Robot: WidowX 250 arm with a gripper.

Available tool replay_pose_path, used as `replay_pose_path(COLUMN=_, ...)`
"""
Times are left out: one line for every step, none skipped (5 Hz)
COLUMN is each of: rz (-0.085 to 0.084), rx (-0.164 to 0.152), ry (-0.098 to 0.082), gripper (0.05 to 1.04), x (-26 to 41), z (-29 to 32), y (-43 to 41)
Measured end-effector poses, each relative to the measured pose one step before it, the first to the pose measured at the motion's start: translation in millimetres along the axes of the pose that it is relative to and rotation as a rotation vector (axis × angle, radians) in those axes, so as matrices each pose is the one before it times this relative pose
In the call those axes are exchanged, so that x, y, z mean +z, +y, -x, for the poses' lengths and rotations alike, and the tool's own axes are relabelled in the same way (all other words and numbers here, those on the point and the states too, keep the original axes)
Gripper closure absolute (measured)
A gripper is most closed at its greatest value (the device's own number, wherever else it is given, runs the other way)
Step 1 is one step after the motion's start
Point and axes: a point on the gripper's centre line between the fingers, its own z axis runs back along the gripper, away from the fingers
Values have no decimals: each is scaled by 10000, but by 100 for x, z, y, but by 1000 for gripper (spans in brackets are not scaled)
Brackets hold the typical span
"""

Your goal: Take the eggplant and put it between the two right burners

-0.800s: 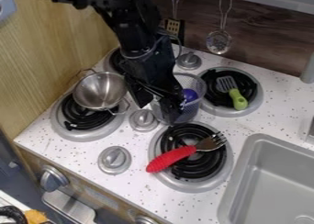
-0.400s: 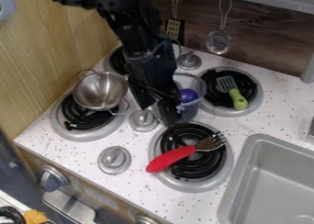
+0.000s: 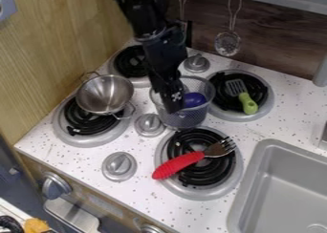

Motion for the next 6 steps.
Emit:
replay_pose_path(rz=400, rx=-1506, ry=-201, gripper=83, x=-914, z=-663, y=1996)
replay_pose_path(rz=22, rx=-1030, ry=-175, gripper=83, x=-595, z=-646, y=2098)
replay_pose_path(rz=129, rx=-527, ry=-165, gripper=83, x=-501, z=-305, y=1846)
replay_pose_path(rz=66, rx=-186, ry=-191, gripper=83, x=-1026, z=-51, y=536)
replay_pose_path(rz=-109, rx=-139, ry=-127, gripper=83, x=-1071, z=213, y=427)
replay_pose_path(rz=-6, rx=-38, ry=-51, gripper=83, x=-562, z=316, y=168)
